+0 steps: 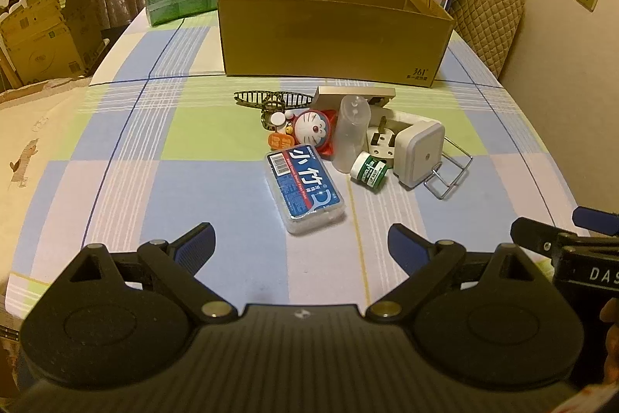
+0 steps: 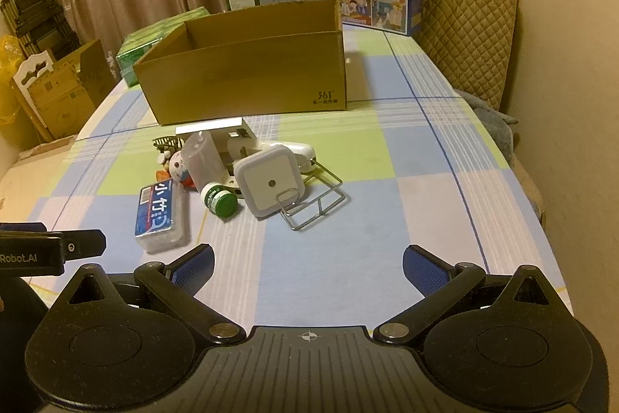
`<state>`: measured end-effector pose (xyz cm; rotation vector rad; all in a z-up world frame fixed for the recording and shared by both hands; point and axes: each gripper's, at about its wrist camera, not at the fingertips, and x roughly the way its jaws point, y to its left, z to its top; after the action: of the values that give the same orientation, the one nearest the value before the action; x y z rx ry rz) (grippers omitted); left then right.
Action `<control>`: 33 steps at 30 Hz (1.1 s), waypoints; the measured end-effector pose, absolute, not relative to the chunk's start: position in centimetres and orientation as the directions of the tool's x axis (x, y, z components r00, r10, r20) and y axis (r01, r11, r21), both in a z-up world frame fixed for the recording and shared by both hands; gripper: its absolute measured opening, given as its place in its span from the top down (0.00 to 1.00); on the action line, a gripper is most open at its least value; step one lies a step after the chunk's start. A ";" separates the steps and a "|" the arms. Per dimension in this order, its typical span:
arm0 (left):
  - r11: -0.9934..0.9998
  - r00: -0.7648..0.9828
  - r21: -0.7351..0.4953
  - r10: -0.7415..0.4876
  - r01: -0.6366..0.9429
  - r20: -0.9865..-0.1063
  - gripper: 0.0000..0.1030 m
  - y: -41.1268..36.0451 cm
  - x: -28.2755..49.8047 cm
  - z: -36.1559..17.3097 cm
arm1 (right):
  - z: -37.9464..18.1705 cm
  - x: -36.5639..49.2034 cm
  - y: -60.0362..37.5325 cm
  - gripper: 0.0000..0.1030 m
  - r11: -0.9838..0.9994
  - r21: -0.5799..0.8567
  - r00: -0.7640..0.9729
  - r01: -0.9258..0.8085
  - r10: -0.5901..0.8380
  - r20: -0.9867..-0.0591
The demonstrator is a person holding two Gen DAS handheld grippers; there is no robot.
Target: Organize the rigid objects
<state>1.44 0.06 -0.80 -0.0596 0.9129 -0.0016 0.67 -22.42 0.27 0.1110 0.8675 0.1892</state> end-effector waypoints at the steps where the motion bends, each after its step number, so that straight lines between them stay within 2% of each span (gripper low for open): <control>1: 0.998 0.610 -0.051 -0.027 -0.022 -0.792 0.09 0.0 1.6 -0.9 | 0.2 0.7 -22.5 0.02 0.977 0.177 0.631 -0.120 0.213 -0.746; 15: 0.999 0.579 -0.023 0.009 -0.047 -0.815 0.09 0.7 5.4 -2.8 | -1.1 4.8 -22.3 0.02 0.962 0.148 0.621 -0.230 0.262 -0.739; 26: 0.997 0.551 -0.042 -0.001 -0.062 -0.835 0.09 1.1 8.5 -4.7 | -4.2 9.8 -21.5 0.02 0.915 0.079 0.543 -0.396 0.303 -0.783; 33: 0.997 0.535 -0.053 -0.020 -0.048 -0.845 0.09 0.7 9.7 -6.0 | -6.4 12.6 -20.9 0.11 0.870 0.050 0.474 -0.491 0.315 -0.823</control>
<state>9.73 0.72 -5.97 -0.0730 1.0067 0.0170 12.56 -20.88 -6.40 -0.2037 0.9584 0.4969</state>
